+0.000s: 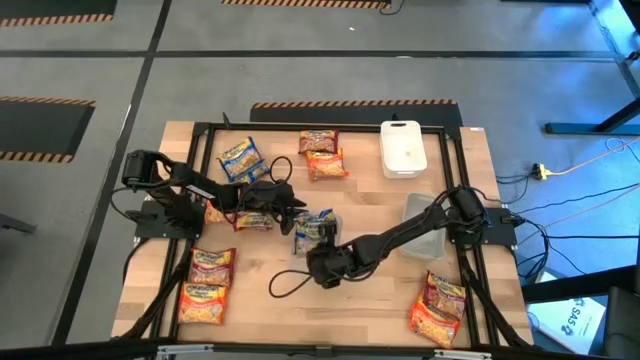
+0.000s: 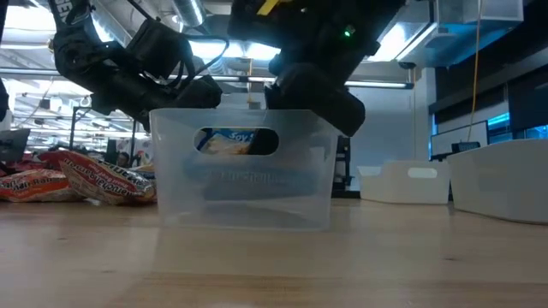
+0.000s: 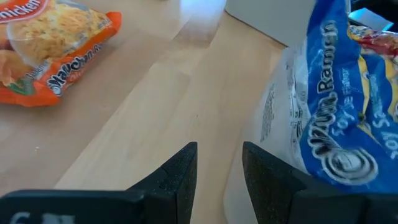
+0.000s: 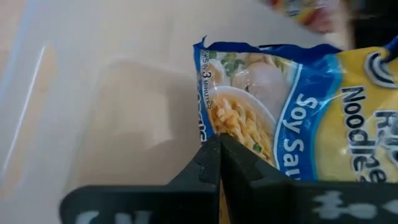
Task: Sort Maruchan noodles
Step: Put the bottom blue noodle pack into the transparent bin
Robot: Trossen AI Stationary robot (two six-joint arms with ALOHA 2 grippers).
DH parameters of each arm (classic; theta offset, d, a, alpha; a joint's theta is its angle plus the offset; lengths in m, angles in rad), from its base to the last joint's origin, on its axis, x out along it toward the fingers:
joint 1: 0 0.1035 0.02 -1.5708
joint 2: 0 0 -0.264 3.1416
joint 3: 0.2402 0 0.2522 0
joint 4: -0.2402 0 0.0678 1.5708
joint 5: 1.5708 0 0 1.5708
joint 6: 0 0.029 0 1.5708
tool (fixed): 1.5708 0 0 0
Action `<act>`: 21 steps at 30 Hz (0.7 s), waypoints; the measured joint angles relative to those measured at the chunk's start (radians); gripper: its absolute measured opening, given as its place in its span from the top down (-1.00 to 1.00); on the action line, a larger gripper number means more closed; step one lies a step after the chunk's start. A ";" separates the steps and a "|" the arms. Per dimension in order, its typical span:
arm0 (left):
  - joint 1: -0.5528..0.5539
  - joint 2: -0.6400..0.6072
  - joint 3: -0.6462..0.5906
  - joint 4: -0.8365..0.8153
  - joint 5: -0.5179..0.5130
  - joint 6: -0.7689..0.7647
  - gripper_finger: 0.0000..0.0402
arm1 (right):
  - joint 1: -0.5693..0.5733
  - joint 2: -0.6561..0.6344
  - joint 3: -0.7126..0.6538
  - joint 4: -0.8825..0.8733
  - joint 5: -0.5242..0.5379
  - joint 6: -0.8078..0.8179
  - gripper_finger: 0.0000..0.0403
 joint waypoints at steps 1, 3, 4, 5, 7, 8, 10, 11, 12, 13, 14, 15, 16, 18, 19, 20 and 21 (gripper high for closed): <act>0.000 0.000 0.000 0.000 0.003 0.000 0.38 | -0.006 0.000 0.000 -0.002 -0.057 0.003 1.00; -0.001 0.000 0.000 -0.001 0.012 0.000 0.38 | -0.020 0.004 -0.002 -0.002 -0.143 0.025 1.00; -0.002 0.000 0.000 -0.001 0.014 0.000 0.38 | -0.025 0.007 -0.002 -0.004 -0.168 0.037 1.00; -0.002 0.000 0.000 -0.001 0.015 0.000 0.38 | -0.031 0.008 -0.002 -0.008 -0.180 0.045 1.00; -0.002 0.000 0.000 0.000 0.020 -0.001 0.38 | -0.040 0.008 -0.005 -0.012 -0.178 0.060 1.00; -0.002 0.000 0.000 0.000 0.025 -0.001 0.38 | -0.044 0.008 -0.007 -0.012 -0.169 0.064 1.00; -0.002 0.000 0.000 0.002 0.036 -0.002 0.38 | -0.048 0.006 -0.008 -0.012 -0.153 0.060 1.00; -0.002 0.000 0.000 0.002 0.041 -0.003 0.38 | -0.049 0.006 -0.008 -0.008 -0.145 0.054 1.00; -0.002 0.000 0.000 0.003 0.047 -0.003 0.38 | -0.049 0.006 -0.008 -0.002 -0.133 0.041 1.00; -0.002 0.000 0.000 0.005 0.053 -0.003 0.38 | -0.050 0.006 -0.008 0.002 -0.132 0.034 1.00; -0.002 0.000 0.000 0.006 0.061 -0.003 0.38 | -0.051 0.006 -0.008 0.007 -0.141 0.034 1.00; -0.002 0.000 0.000 0.008 0.070 -0.003 0.38 | -0.052 0.006 -0.008 0.012 -0.157 0.031 1.00; -0.002 0.000 0.000 0.009 0.079 -0.003 0.38 | -0.057 0.007 -0.008 0.014 -0.163 0.026 1.00; -0.001 0.000 0.000 0.015 0.100 -0.003 0.38 | -0.058 0.007 -0.008 0.010 -0.136 0.025 1.00; 0.000 0.000 0.001 0.018 0.108 -0.003 0.38 | -0.058 0.005 -0.008 0.006 -0.105 0.024 1.00; 0.000 0.000 0.001 0.020 0.114 -0.004 0.38 | -0.057 0.005 -0.008 0.004 -0.078 0.019 1.00; 0.000 0.000 0.001 0.020 0.118 -0.008 0.38 | -0.054 0.005 -0.008 0.002 -0.060 0.018 1.00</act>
